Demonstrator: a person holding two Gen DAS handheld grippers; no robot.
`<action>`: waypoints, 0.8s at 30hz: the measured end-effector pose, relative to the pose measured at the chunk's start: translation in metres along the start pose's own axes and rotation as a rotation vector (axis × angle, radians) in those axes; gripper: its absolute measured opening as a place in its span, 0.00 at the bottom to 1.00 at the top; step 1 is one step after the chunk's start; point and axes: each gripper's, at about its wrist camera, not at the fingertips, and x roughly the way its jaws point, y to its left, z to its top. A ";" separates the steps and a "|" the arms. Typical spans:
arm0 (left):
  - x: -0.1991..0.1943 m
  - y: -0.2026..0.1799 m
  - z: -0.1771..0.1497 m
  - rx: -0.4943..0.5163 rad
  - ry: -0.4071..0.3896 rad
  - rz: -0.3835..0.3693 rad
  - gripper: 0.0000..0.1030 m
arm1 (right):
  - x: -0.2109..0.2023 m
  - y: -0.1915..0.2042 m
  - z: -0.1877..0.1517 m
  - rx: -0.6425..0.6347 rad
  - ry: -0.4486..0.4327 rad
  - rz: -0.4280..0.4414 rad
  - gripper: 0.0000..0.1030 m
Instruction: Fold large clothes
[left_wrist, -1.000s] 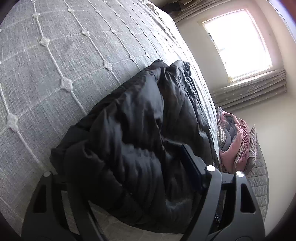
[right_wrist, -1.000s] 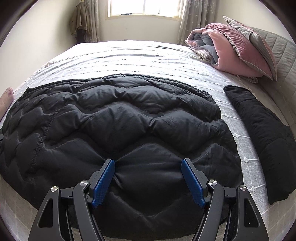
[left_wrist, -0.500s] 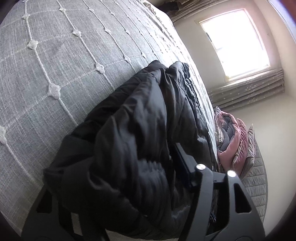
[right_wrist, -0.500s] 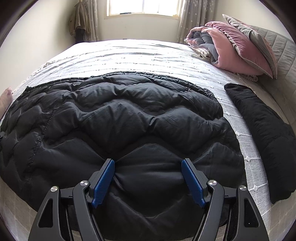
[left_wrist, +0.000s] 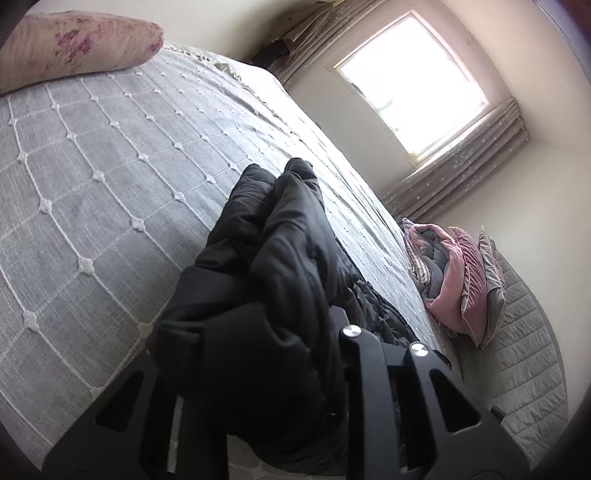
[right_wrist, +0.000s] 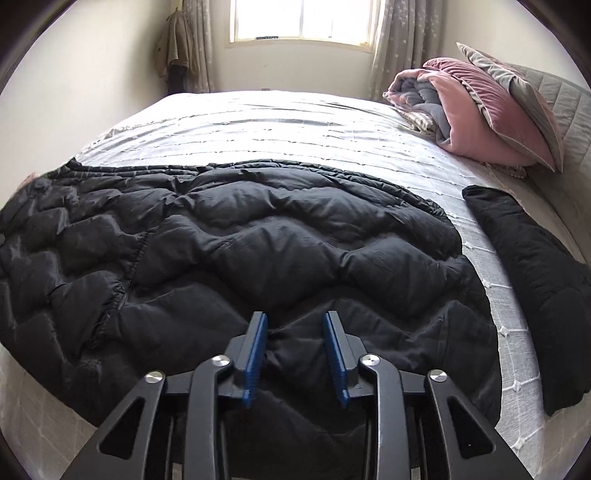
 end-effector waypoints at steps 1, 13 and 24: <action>-0.002 -0.002 0.001 0.013 -0.007 -0.007 0.24 | -0.001 0.001 0.000 -0.001 -0.004 0.015 0.22; -0.028 -0.092 -0.004 0.334 -0.098 -0.130 0.23 | 0.008 0.031 0.001 -0.055 -0.013 0.120 0.20; -0.028 -0.182 -0.037 0.531 -0.073 -0.251 0.23 | 0.029 0.028 -0.002 -0.046 0.073 0.166 0.20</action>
